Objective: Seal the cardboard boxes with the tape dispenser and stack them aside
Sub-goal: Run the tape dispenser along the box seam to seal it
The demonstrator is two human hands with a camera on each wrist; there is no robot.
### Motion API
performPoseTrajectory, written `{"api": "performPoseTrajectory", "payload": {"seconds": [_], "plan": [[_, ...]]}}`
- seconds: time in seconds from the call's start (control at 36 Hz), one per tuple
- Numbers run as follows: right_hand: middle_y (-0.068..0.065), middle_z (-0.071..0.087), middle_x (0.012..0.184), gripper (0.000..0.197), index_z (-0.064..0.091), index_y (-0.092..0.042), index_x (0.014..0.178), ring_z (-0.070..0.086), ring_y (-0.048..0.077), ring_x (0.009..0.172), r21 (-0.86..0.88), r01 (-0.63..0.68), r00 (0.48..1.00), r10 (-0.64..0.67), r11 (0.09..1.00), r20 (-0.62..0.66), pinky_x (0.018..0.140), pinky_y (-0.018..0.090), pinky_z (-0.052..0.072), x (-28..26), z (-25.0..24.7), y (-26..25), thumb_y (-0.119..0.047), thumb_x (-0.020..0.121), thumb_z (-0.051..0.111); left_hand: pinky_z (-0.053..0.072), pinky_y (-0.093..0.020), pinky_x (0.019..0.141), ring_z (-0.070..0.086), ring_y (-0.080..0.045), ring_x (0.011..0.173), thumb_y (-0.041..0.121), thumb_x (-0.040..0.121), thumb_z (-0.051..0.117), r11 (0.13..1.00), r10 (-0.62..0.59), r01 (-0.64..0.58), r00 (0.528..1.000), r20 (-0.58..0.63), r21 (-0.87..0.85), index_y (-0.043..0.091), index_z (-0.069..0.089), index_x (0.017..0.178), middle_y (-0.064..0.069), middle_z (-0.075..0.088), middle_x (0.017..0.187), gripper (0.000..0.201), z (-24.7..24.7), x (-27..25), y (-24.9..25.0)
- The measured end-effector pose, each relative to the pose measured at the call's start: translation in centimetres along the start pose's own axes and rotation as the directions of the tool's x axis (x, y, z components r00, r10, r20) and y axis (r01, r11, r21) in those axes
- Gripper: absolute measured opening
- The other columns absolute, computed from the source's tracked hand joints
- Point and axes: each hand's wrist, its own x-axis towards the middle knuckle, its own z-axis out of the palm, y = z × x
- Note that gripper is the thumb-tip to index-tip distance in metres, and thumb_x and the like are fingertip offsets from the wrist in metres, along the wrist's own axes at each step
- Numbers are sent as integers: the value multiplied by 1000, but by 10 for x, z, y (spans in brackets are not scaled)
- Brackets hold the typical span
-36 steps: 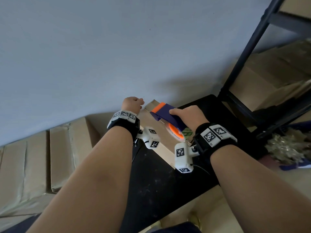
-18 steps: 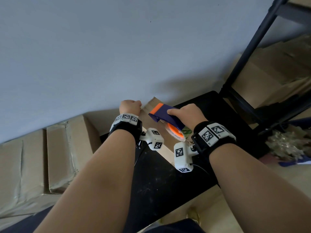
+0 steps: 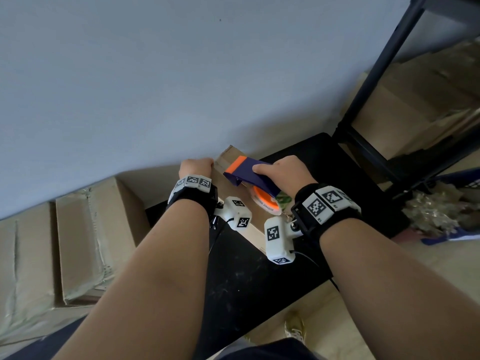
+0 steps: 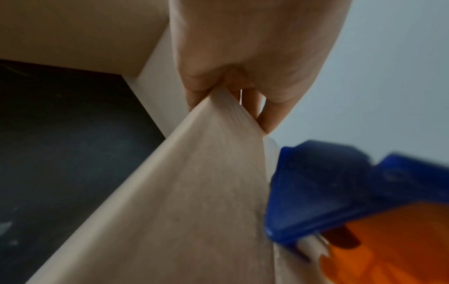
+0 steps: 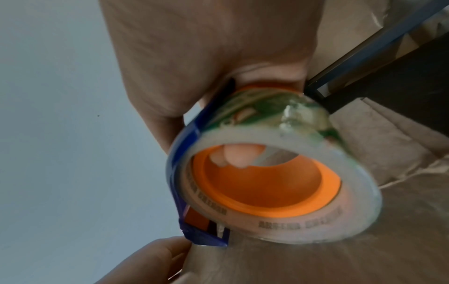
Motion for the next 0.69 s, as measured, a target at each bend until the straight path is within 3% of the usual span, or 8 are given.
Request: {"api": "performPoseTrajectory", "payload": {"seconds": [0.06,0.19,0.25,0.36,0.44,0.56,0.64,0.69], "plan": [[5,46,51,50,47,-8,52,45,19,52,-4,-1,1000,1,1000,-3,56,30,36,1,2,0,-43,82,68,42,-22,66,55,-28,86,14,86,57,994,13,-18,999,53,109,14,55,81,-7,63,87,6,0,-2,2],[7,46,53,47,50,-6,55,45,20,54,10,-2,1000,2,1000,-8,59,34,36,2,6,1,-42,80,69,43,-37,92,58,-35,110,9,91,53,983,19,-46,988,151,180,4,61,112,-18,63,118,23,2,-5,2],[7,47,54,48,52,-6,56,46,20,54,15,-2,1000,2,1000,-1,59,33,36,2,5,2,-43,81,69,44,-35,87,59,-35,109,12,92,54,982,19,-46,989,147,182,3,62,114,-18,62,121,25,5,-3,-3],[6,43,52,49,45,-10,52,43,21,53,39,-9,1000,10,999,-10,57,33,34,3,6,2,-42,78,71,36,-27,67,61,-34,89,16,91,49,994,68,-61,995,-78,96,6,61,86,-19,66,107,16,11,-2,-9],[6,46,54,48,48,-9,54,46,20,54,44,-20,1000,21,999,-10,56,33,34,3,5,0,-43,77,73,37,-25,72,60,-27,103,18,95,48,980,182,-166,969,-165,105,10,63,109,-8,67,111,22,15,-9,-4],[5,51,57,46,52,-10,55,50,20,55,47,-44,999,44,998,-5,53,29,34,3,3,-3,-45,76,74,41,-26,81,59,-26,109,11,90,46,896,414,-373,899,-146,241,13,68,112,-6,65,118,31,16,-17,-3],[4,56,59,45,55,-11,55,54,20,58,24,-48,999,48,999,9,53,31,36,2,2,-4,-49,74,73,40,-33,69,56,-34,94,7,78,47,729,615,-529,785,-76,433,6,70,81,-8,67,97,23,17,-23,-10],[4,57,59,44,57,-12,55,55,20,59,38,-53,998,52,998,24,56,31,37,0,1,-4,-49,72,73,43,-35,71,55,-34,95,5,78,52,644,677,-577,735,-24,502,5,68,78,-8,68,96,17,18,-25,-17]]}}
